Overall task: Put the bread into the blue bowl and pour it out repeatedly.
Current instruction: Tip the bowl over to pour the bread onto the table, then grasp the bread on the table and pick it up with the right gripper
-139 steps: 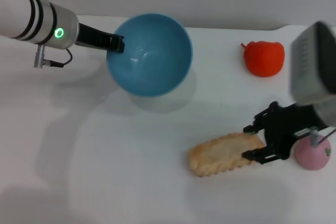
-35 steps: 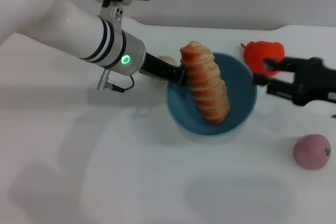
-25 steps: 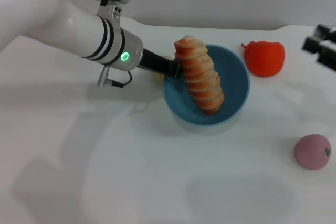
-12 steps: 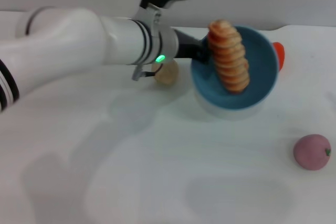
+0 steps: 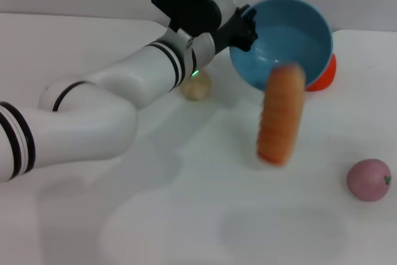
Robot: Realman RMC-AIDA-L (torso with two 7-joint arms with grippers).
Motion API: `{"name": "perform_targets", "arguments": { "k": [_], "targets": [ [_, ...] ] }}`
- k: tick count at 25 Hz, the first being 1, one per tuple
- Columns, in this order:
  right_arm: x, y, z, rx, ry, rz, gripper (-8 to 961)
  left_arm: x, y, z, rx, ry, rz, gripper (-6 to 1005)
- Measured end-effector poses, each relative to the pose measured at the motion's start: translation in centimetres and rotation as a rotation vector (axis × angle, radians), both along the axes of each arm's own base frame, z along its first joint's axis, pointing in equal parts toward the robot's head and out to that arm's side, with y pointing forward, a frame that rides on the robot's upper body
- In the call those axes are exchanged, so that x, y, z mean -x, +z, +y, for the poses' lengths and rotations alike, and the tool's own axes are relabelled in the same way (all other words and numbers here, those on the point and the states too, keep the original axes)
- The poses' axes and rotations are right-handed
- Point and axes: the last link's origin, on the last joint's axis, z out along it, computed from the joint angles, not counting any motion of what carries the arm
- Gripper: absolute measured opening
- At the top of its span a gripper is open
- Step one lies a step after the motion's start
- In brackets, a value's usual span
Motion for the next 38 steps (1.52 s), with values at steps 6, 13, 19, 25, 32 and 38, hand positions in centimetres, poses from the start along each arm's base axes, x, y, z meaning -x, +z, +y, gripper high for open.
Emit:
{"name": "perform_targets", "arguments": {
  "k": [6,13,19,25,32,38],
  "targets": [
    [-0.1,0.0,-0.1,0.001,-0.002,0.001,473,0.6,0.6,0.3,-0.071,-0.050,0.007,18],
    [0.1,-0.7,0.0,0.043,0.009,-0.018,467,0.9,1.2,1.1,-0.075,0.054,-0.071,18],
    [0.6,-1.5,0.6,0.104,0.033,-0.052,462,0.6,4.0,2.2,-0.078,0.217,-0.243,17],
    [1.4,-2.6,1.7,0.198,0.056,-0.095,457,1.1,8.1,2.5,-0.132,0.296,-0.397,17],
    [4.4,-3.2,5.6,0.426,0.054,-0.295,452,4.5,11.5,2.3,0.076,0.543,-0.432,17],
    [7.8,-3.9,10.3,0.499,0.023,-0.515,447,8.3,13.7,0.2,0.094,0.646,-0.459,17]
  ]
}}
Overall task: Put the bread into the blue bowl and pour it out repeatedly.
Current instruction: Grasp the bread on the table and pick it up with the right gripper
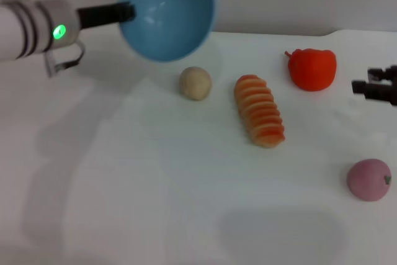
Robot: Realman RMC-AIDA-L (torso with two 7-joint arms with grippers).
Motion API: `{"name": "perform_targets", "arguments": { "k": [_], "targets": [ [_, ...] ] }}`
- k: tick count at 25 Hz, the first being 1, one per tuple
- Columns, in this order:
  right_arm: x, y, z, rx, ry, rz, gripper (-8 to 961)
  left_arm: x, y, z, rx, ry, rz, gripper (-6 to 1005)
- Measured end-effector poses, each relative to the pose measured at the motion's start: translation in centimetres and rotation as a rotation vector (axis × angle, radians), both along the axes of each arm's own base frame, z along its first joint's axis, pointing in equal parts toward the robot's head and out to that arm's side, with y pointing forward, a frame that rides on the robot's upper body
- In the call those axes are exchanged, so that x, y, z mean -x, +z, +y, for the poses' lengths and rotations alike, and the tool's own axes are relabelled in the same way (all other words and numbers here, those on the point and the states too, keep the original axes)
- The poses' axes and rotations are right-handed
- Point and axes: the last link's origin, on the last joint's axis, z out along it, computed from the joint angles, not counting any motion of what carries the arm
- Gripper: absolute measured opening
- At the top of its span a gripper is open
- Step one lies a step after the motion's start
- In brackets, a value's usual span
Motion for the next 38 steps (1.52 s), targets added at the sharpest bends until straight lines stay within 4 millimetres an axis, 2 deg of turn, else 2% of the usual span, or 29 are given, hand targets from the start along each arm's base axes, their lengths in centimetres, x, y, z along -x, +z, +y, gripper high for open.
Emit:
{"name": "perform_targets", "arguments": {
  "k": [3,7,12,16,24,33,38],
  "targets": [
    [1.3,-0.4,1.9,-0.003,-0.047,-0.046,444,1.6,0.6,-1.1,-0.010,0.043,-0.010,18],
    [2.9,-2.2,3.2,0.046,-0.115,-0.114,441,3.5,1.5,-2.2,-0.003,0.096,-0.026,18],
    [4.9,-6.0,3.7,0.117,-0.120,-0.186,437,5.0,2.2,-3.2,0.025,0.138,-0.015,17],
    [5.5,-8.7,4.0,0.149,-0.149,-0.201,433,5.5,2.4,-3.6,0.060,0.155,0.023,16],
    [5.8,-12.5,3.5,0.158,-0.156,-0.144,427,5.6,2.4,-4.1,0.133,0.160,0.066,17],
    [4.5,-14.0,3.1,0.157,-0.180,-0.179,419,5.0,2.5,-4.2,0.195,0.170,0.122,18],
    [4.1,-15.4,2.8,0.126,-0.183,-0.183,415,4.7,2.3,-4.1,0.201,0.163,0.124,18]
  ]
}}
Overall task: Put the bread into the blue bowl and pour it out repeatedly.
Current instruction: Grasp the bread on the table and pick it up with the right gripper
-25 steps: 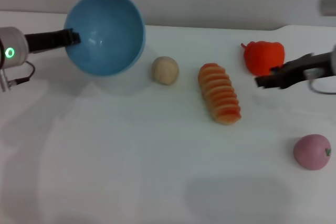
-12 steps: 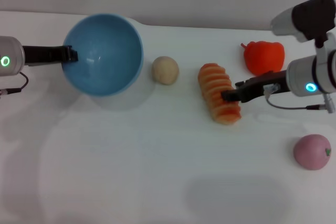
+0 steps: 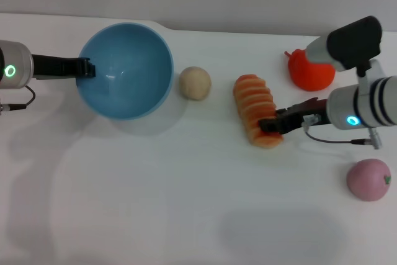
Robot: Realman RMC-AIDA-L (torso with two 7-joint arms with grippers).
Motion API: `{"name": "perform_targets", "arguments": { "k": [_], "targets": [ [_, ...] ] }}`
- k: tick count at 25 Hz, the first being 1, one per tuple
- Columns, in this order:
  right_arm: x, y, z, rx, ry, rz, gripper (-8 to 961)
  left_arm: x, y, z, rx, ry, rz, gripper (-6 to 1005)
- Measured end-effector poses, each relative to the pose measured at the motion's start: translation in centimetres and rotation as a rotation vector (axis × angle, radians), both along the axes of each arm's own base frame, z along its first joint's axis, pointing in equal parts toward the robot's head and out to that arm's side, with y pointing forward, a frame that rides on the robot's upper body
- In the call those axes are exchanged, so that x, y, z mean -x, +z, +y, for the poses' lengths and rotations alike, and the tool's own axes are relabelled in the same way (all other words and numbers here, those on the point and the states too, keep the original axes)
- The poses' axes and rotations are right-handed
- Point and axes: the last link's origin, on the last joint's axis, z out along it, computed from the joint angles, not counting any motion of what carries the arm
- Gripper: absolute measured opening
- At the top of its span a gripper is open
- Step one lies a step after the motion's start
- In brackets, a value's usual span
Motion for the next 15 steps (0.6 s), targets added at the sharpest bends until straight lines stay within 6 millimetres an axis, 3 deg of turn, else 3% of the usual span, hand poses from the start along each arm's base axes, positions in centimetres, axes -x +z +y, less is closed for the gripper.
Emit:
{"name": "perform_targets", "arguments": {
  "k": [7,15],
  "targets": [
    [0.2,-1.1,-0.2,-0.025,0.031,-0.013,409,-0.5,-0.1,0.3,0.008,-0.011,-0.002,17],
    [-0.8,-1.0,-0.5,-0.032,0.049,-0.038,402,-0.8,-0.2,0.4,0.008,-0.009,-0.010,17]
  ]
}}
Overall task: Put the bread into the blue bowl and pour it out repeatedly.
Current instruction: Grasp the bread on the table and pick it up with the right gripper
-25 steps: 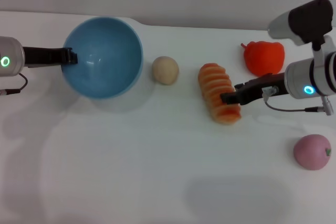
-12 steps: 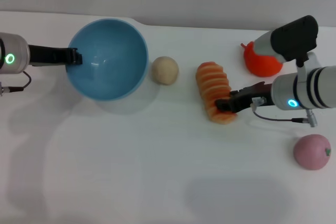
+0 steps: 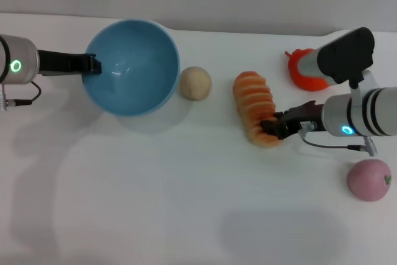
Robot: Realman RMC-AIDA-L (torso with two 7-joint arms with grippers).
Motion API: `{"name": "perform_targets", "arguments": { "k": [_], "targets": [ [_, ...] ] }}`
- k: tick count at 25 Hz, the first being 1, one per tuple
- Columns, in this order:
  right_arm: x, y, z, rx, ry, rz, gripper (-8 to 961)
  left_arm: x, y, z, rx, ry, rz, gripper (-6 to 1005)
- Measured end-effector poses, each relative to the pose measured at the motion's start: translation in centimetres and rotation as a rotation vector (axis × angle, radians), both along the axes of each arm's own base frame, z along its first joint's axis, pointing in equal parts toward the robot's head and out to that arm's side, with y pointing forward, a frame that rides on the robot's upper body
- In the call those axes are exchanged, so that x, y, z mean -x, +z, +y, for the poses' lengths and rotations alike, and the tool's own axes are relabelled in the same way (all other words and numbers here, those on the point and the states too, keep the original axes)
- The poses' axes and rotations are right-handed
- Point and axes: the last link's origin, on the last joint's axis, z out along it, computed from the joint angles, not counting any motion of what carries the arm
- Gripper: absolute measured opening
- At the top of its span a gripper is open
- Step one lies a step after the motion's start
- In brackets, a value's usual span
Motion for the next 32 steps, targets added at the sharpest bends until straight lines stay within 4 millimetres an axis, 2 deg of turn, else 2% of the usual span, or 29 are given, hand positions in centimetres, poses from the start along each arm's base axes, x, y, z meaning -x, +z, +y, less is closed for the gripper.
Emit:
{"name": "perform_targets", "arguments": {
  "k": [3,6,20,25,28,32],
  "targets": [
    [-0.1,0.5,-0.3,0.006,0.003,0.012,400,-0.2,0.0,0.1,0.008,-0.004,0.000,18],
    [0.0,1.2,-0.5,0.014,0.011,0.038,346,-0.4,-0.2,0.1,0.022,-0.010,0.001,18],
    [-2.1,7.4,-0.7,-0.079,-0.006,0.192,213,-1.3,-1.1,0.2,0.073,-0.031,0.007,18],
    [-1.3,9.8,-0.7,-0.120,0.069,0.228,163,-1.8,-1.5,0.2,0.115,-0.040,0.029,18],
    [0.2,11.1,-0.6,-0.132,0.151,0.303,134,-2.0,-2.3,0.1,0.161,-0.040,0.051,18],
    [1.6,11.8,-0.7,-0.136,0.249,0.360,116,-2.5,-3.5,0.1,0.218,-0.047,0.059,17]
  ]
}}
